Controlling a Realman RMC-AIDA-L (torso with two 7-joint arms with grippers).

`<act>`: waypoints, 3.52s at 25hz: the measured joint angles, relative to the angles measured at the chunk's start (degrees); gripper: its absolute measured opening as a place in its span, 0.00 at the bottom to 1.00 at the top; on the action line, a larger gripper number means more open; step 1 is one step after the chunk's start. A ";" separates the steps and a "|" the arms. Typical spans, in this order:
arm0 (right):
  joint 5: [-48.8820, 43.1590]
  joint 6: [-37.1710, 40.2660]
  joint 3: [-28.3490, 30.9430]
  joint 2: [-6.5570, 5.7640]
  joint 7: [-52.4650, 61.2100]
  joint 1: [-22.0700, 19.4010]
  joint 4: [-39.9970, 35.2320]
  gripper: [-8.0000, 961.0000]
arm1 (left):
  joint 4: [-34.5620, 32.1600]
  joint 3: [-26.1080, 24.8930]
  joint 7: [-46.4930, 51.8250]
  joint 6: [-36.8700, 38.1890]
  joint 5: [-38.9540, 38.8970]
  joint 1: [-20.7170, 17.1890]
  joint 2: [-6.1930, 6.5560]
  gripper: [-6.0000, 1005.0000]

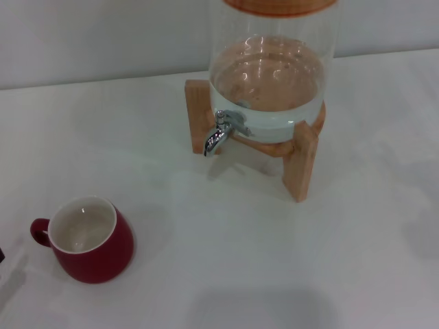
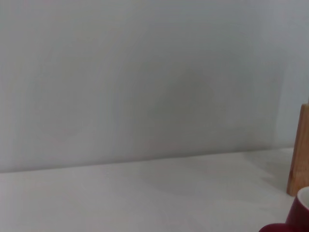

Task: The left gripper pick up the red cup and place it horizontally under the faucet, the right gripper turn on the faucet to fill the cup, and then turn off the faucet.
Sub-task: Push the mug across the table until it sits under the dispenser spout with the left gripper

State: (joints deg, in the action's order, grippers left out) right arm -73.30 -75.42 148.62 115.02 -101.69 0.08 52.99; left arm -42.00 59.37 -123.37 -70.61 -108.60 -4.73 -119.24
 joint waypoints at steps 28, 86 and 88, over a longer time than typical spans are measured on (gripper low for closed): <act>0.15 0.28 0.09 0.03 0.09 0.24 -0.13 0.75 | 0.68 0.30 0.49 5.81 8.36 7.53 -0.02 0.84; 1.41 0.20 0.79 0.02 -0.08 0.28 -0.26 0.75 | 2.19 0.66 0.51 7.92 10.83 10.88 -0.03 0.84; 1.41 0.17 0.79 0.02 -0.04 0.23 -0.26 0.75 | 2.18 0.66 0.51 7.91 10.83 10.88 -0.03 0.84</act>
State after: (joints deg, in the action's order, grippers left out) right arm -71.89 -75.25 149.41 115.04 -101.73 0.30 52.73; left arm -39.81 60.03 -122.87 -62.71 -97.77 6.15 -119.27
